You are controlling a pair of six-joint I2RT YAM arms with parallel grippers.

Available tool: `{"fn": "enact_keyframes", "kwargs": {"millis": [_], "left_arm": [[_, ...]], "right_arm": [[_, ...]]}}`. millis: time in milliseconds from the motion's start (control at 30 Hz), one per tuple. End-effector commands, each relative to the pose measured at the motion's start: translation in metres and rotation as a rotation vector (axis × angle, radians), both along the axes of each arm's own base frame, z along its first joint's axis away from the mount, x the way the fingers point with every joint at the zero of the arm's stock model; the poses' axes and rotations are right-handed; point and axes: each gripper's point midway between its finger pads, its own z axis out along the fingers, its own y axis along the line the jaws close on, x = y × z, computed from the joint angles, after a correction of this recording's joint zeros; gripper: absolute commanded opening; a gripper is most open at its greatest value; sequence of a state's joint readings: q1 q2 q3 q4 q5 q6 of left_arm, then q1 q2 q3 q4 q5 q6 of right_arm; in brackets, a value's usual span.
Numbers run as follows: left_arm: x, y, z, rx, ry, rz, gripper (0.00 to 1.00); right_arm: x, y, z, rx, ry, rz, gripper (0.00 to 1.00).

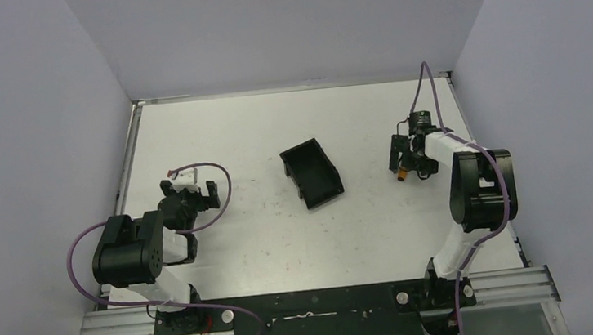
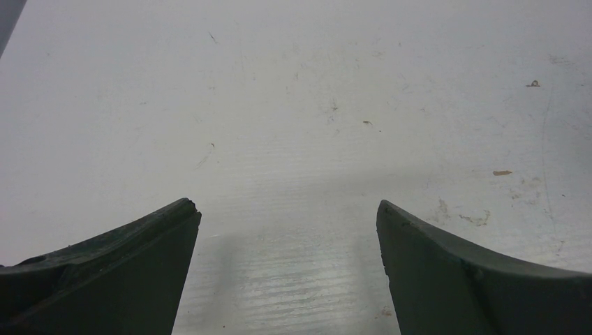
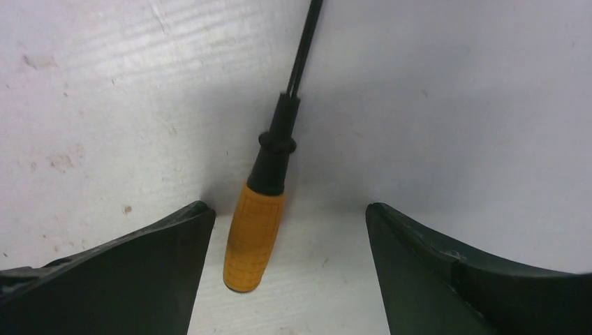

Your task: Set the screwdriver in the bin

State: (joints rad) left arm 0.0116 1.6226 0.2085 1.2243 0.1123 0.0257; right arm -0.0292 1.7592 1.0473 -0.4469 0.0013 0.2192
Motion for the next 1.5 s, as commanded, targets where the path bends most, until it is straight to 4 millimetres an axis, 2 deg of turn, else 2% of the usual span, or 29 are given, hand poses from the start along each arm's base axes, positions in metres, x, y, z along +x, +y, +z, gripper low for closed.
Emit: {"fn": "enact_keyframes", "kwargs": {"millis": [0,33,100,133,200,233,300,400,467,567,667,800,867,967,1033,1133,1300,1467], "left_arm": [[0.009,-0.002,0.021,-0.011,-0.077,-0.008,0.97],[0.01,-0.002,0.021,-0.011,-0.076,-0.007,0.97],[0.01,-0.002,0.021,-0.012,-0.076,-0.006,0.97],[0.01,-0.002,0.021,-0.011,-0.077,-0.006,0.97],[0.01,-0.002,0.021,-0.01,-0.076,-0.007,0.97],[0.01,-0.002,0.021,-0.011,-0.077,-0.007,0.97],[0.01,-0.002,0.021,-0.012,-0.077,-0.007,0.97],[0.01,-0.002,0.021,-0.011,-0.077,-0.007,0.97],[0.01,-0.002,0.021,-0.012,-0.077,-0.006,0.97],[0.01,-0.002,0.021,-0.011,-0.077,-0.007,0.97],[0.01,-0.002,0.021,-0.01,-0.076,-0.007,0.97],[0.01,-0.002,0.021,-0.012,-0.078,-0.007,0.97],[0.01,-0.002,0.021,-0.012,-0.077,-0.006,0.97],[0.01,-0.002,0.021,-0.011,-0.076,-0.006,0.97],[0.01,-0.002,0.021,-0.012,-0.077,-0.006,0.97],[0.01,-0.002,0.021,-0.011,-0.076,-0.006,0.97],[0.01,-0.002,0.021,-0.011,-0.076,-0.007,0.97],[0.01,-0.002,0.021,-0.012,-0.077,-0.006,0.97]], "right_arm": [[0.0,-0.018,-0.021,-0.112,0.077,0.009,0.8],[-0.001,-0.017,-0.024,-0.109,0.085,0.014,0.77],[-0.001,-0.014,-0.028,-0.093,0.094,0.025,0.57],[-0.001,-0.012,-0.029,-0.085,0.095,0.034,0.43],[-0.001,-0.008,-0.026,-0.074,0.088,0.048,0.06],[0.0,-0.006,-0.022,-0.076,0.081,0.055,0.0],[0.003,-0.007,-0.004,-0.093,0.041,0.06,0.0],[0.012,0.008,0.037,-0.14,-0.054,0.124,0.0],[0.018,0.02,0.075,-0.172,-0.151,0.173,0.0],[0.024,0.048,0.136,-0.2,-0.324,0.26,0.0],[0.024,0.09,0.198,-0.178,-0.537,0.401,0.0],[0.01,0.154,0.271,-0.118,-0.829,0.678,0.0],[0.0,0.184,0.301,-0.081,-0.949,0.781,0.0],[-0.007,0.219,0.322,-0.043,-1.025,0.902,0.0],[-0.006,0.238,0.317,-0.043,-1.01,0.961,0.0],[-0.002,0.261,0.291,-0.058,-0.943,1.042,0.0],[0.004,0.287,0.221,-0.06,-0.799,1.158,0.0],[0.007,0.291,0.147,-0.085,-0.644,1.205,0.0]]}}
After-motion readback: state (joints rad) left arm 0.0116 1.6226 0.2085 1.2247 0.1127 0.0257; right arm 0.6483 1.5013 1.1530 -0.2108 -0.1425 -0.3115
